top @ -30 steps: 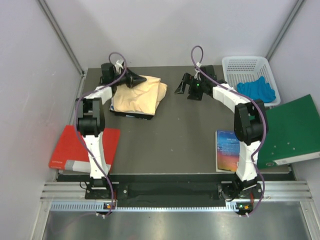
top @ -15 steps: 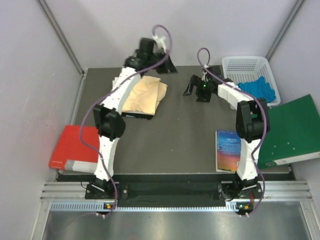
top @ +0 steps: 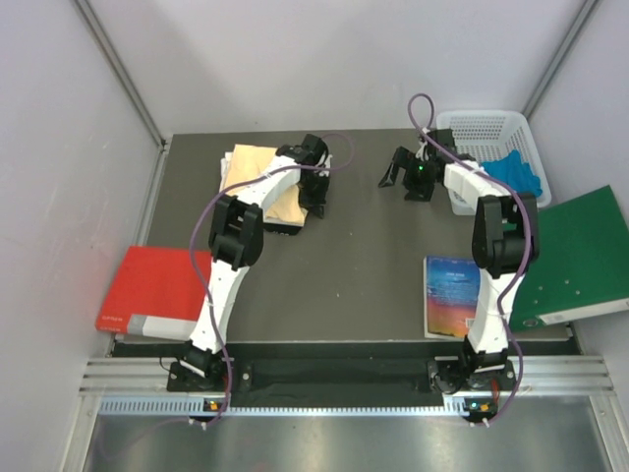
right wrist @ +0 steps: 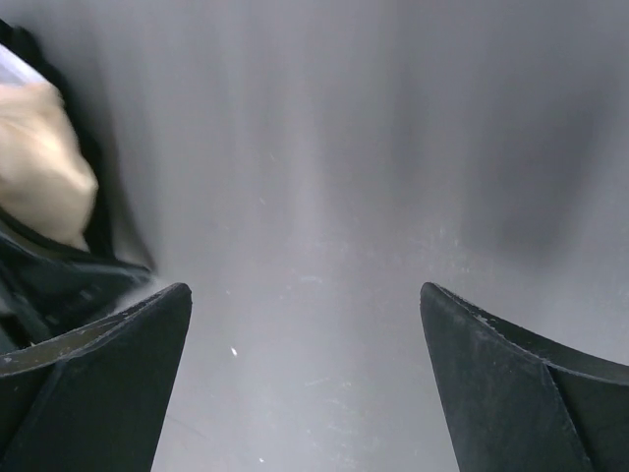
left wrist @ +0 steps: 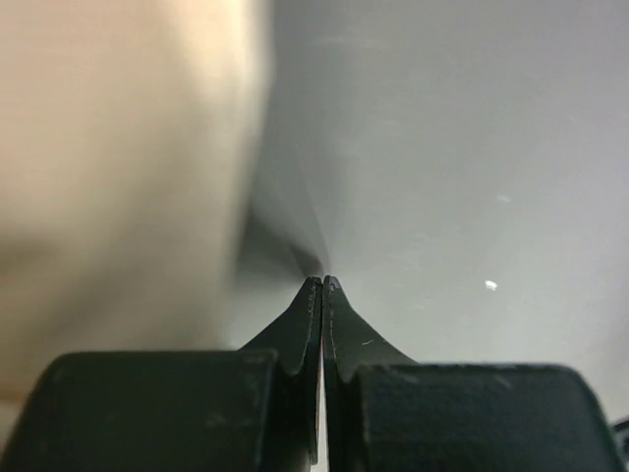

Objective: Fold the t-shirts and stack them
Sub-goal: Put the neatly folded tshirt into the corner of the board with the left arm

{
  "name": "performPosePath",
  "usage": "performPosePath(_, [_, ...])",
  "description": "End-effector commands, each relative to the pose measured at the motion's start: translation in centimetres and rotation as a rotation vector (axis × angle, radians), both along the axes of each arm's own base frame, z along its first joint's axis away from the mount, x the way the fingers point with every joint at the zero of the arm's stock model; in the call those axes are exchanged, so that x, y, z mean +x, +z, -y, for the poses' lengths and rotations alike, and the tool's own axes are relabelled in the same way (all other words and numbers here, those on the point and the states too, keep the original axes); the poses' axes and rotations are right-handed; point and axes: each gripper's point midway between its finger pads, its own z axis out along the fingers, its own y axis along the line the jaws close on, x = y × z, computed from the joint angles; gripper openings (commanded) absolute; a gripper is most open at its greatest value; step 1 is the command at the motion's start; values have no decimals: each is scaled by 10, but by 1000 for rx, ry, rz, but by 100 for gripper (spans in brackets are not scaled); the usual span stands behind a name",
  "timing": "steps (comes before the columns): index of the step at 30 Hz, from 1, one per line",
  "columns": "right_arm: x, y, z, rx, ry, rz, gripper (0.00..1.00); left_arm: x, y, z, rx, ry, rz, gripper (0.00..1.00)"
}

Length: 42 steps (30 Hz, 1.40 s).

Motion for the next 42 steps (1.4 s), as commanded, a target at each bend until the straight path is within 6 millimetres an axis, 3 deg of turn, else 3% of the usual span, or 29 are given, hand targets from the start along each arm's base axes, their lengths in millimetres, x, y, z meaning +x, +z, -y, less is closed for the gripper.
performPosePath(1, [-8,16,-3,18,32,41,100,19,7,-26,71,77,48,0])
performPosePath(6, [-12,11,-1,21,37,28,100,23,-16,-70,170,167,-2,0])
performPosePath(12, [-8,13,2,35,37,32,100,15,-34,-129,230,322,-108,0])
performPosePath(23, [-12,9,0,41,56,22,100,15,-26,-220,295,486,-116,0])
performPosePath(30, [-14,6,1,32,58,14,100,1,-24,-279,381,572,-151,0])
performPosePath(31, [-14,7,1,31,58,16,100,-3,-25,-295,401,601,-162,0])
performPosePath(37, [-13,5,1,31,60,12,99,-23,-18,-337,443,693,-193,0])
performPosePath(40, [-13,5,1,33,57,10,100,-24,-9,-344,423,716,-175,0])
performPosePath(42, [-14,7,0,37,63,16,99,-17,-1,-335,363,684,-149,0])
